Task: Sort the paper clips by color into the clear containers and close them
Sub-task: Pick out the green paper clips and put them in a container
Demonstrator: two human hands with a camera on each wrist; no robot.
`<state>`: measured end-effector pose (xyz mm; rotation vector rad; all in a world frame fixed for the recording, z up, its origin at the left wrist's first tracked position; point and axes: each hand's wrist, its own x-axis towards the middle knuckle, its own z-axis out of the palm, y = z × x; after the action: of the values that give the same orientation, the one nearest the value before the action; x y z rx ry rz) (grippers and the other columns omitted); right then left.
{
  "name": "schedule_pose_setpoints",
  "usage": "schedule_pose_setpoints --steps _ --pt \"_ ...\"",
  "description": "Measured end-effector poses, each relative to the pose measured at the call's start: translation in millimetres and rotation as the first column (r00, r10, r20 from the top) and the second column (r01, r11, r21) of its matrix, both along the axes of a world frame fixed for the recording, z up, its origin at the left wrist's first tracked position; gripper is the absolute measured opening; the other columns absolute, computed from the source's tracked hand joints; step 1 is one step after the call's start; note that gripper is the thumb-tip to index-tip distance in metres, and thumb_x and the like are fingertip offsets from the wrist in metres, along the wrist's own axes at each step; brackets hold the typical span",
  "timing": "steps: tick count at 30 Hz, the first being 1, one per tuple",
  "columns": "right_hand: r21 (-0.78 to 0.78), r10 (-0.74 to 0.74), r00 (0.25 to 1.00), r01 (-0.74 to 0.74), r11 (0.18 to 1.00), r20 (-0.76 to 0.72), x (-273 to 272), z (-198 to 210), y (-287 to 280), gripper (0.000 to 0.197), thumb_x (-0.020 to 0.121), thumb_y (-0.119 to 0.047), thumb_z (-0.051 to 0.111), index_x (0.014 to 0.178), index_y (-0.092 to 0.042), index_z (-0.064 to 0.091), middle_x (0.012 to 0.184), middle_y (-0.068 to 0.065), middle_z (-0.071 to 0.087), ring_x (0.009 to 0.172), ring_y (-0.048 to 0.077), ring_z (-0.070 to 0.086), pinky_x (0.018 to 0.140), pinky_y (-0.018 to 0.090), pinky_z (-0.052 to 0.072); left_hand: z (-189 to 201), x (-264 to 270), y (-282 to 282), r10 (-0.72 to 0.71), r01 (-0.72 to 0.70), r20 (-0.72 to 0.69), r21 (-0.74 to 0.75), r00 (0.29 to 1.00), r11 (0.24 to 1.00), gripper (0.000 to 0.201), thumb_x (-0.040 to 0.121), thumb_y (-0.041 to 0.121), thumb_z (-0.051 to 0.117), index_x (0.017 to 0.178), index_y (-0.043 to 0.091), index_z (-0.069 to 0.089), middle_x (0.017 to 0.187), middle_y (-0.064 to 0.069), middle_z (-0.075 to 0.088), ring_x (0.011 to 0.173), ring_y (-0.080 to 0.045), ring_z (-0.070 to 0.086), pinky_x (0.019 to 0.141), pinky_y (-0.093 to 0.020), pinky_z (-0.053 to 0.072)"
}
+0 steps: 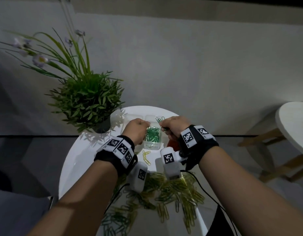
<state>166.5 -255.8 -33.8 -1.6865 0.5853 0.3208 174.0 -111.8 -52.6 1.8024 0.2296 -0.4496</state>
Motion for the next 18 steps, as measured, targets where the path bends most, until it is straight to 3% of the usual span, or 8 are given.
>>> schedule_pose_setpoints --steps 4,6,8,10,12,15,16,18 --pt "-0.076 0.046 0.999 -0.047 0.996 -0.027 14 -6 2 0.011 0.082 -0.006 0.065 0.072 -0.001 0.065 0.068 0.017 0.060 0.039 0.019 0.040 0.043 0.023 0.035 6 3 -1 0.018 -0.033 -0.087 -0.168 0.996 0.985 0.013 0.096 0.013 0.045 0.098 0.008 0.057 0.060 -0.003 0.045 0.042 -0.011 0.033 0.037 -0.017 0.024" --pt "-0.032 0.044 0.998 -0.046 0.998 -0.050 20 -8 2 0.012 0.084 -0.005 0.064 0.072 -0.002 0.064 0.067 0.013 0.065 0.044 0.018 0.052 0.048 0.028 0.049 10 3 -1 0.039 -0.075 -0.137 -0.266 0.990 0.961 0.019 0.094 0.008 0.039 0.098 0.009 0.058 0.063 -0.003 0.046 0.048 -0.012 0.033 0.038 -0.017 0.024" --pt "0.059 0.048 0.996 -0.044 0.997 -0.073 26 -10 2 0.013 0.083 0.001 0.061 0.072 -0.006 0.061 0.072 0.011 0.065 0.066 0.022 0.064 0.073 0.036 0.059 11 3 2 0.061 -0.113 -0.159 -0.336 0.985 0.935 0.031 0.087 -0.002 0.032 0.103 0.005 0.057 0.067 -0.005 0.049 0.052 -0.012 0.037 0.043 -0.020 0.026" --pt "0.122 0.062 0.994 -0.051 0.991 -0.086 29 -10 3 0.014 0.083 0.001 0.058 0.077 -0.011 0.057 0.088 0.011 0.061 0.087 0.024 0.062 0.089 0.040 0.055 9 2 4 0.077 -0.136 -0.169 -0.377 0.983 0.916 0.045 0.079 -0.010 0.025 0.112 0.000 0.054 0.073 -0.007 0.053 0.056 -0.014 0.042 0.049 -0.024 0.028" --pt "0.140 0.039 0.994 -0.024 0.990 -0.106 29 -7 6 0.014 0.085 -0.001 0.054 0.078 -0.014 0.054 0.092 0.011 0.058 0.086 0.023 0.059 0.083 0.035 0.055 6 2 5 0.085 -0.152 -0.180 -0.399 0.980 0.904 0.055 0.073 -0.016 0.021 0.117 -0.003 0.051 0.079 -0.010 0.054 0.060 -0.014 0.045 0.053 -0.025 0.030" --pt "0.230 0.001 0.992 0.028 0.973 -0.129 23 -6 7 0.027 0.090 0.004 0.042 0.071 -0.014 0.046 0.064 0.005 0.044 0.057 0.015 0.038 0.058 0.024 0.037 4 2 4 0.090 -0.153 -0.168 -0.419 0.982 0.895 0.062 0.071 -0.022 0.019 0.122 -0.004 0.050 0.087 -0.013 0.057 0.069 -0.015 0.052 0.055 -0.024 0.040" --pt "0.252 -0.007 0.992 0.040 0.967 -0.128 21 -5 6 0.029 0.092 0.004 0.039 0.071 -0.016 0.044 0.057 0.002 0.038 0.055 0.013 0.031 0.055 0.023 0.031 4 2 2 0.089 -0.150 -0.160 -0.424 0.983 0.893 0.063 0.071 -0.023 0.018 0.123 -0.004 0.049 0.092 -0.014 0.058 0.076 -0.017 0.056 0.059 -0.024 0.045" --pt "0.278 -0.021 0.993 0.053 0.959 -0.118 16 3 3 0.026 0.094 0.001 0.039 0.075 -0.015 0.046 0.048 0.003 0.038 0.053 0.012 0.026 0.054 0.022 0.030 2 2 -2 0.083 -0.140 -0.151 -0.419 0.985 0.897 0.067 0.073 -0.025 0.017 0.128 -0.002 0.046 0.105 -0.016 0.057 0.094 -0.022 0.058 0.068 -0.024 0.049"
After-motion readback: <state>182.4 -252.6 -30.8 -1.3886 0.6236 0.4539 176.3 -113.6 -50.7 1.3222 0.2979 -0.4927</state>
